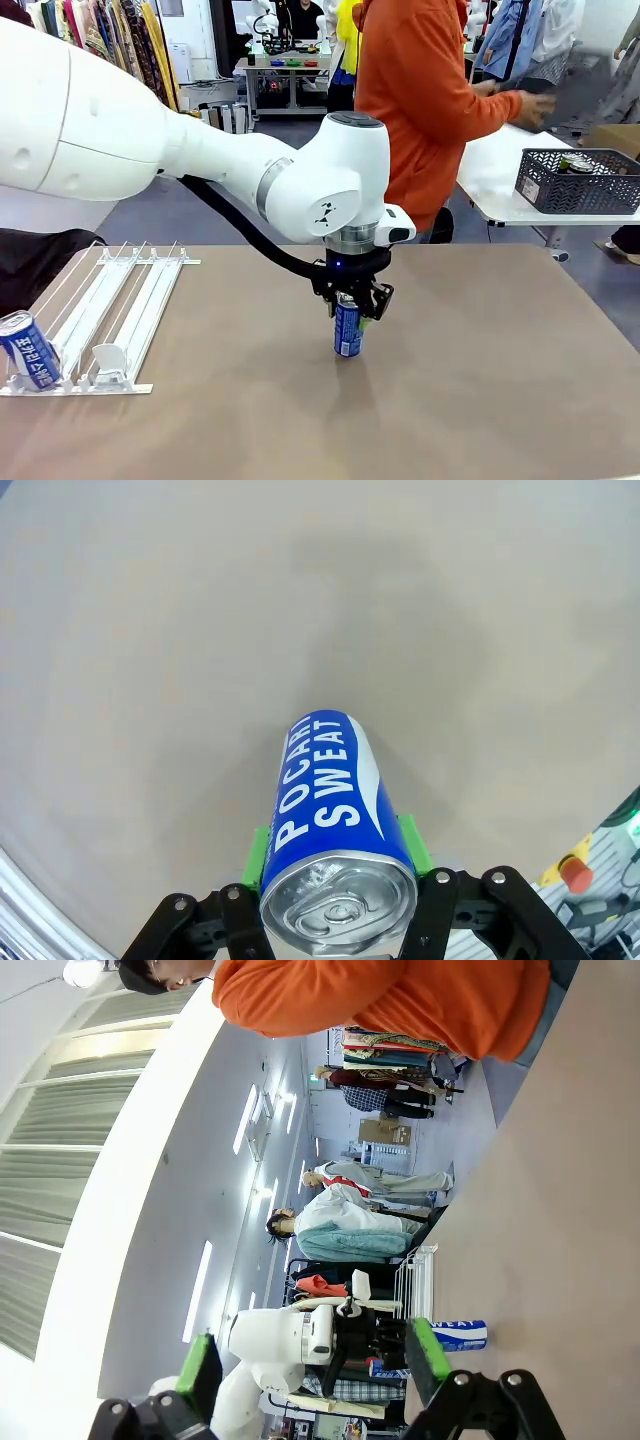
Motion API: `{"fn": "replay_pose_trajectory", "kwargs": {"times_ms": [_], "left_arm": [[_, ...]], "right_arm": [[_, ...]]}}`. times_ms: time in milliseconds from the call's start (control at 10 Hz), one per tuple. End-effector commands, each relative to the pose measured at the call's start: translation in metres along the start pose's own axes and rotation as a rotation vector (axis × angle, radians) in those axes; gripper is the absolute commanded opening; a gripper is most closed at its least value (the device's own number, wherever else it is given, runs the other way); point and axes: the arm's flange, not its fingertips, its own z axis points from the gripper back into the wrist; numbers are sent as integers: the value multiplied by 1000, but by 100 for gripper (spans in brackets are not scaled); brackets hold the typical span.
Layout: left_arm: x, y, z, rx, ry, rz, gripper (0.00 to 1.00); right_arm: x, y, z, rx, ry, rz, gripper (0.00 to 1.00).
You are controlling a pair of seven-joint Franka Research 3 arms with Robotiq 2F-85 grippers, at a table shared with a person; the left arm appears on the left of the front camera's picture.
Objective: Retrieve and store the cans from the dispenser.
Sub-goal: Pick up one can from the Automatic Can Dispenser and place it in the middle of the table.
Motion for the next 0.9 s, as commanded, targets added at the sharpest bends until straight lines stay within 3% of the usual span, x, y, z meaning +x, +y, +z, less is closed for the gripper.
{"fn": "replay_pose_trajectory", "kwargs": {"times_ms": [0,100,200,500,800], "left_arm": [[-1,-1,6,24,-13,-21,0],[-3,-2,6,25,-14,-27,38],[-4,-3,5,33,-10,-41,98],[-8,2,20,34,-51,-40,100],[-50,42,111,-53,-191,-20,100]], "right_arm": [[-1,5,1,1,7,-13,100],[-1,5,1,1,7,-13,100],[-1,5,1,1,7,-13,100],[-1,5,1,1,7,-13,100],[-1,5,1,1,7,-13,100]]}}
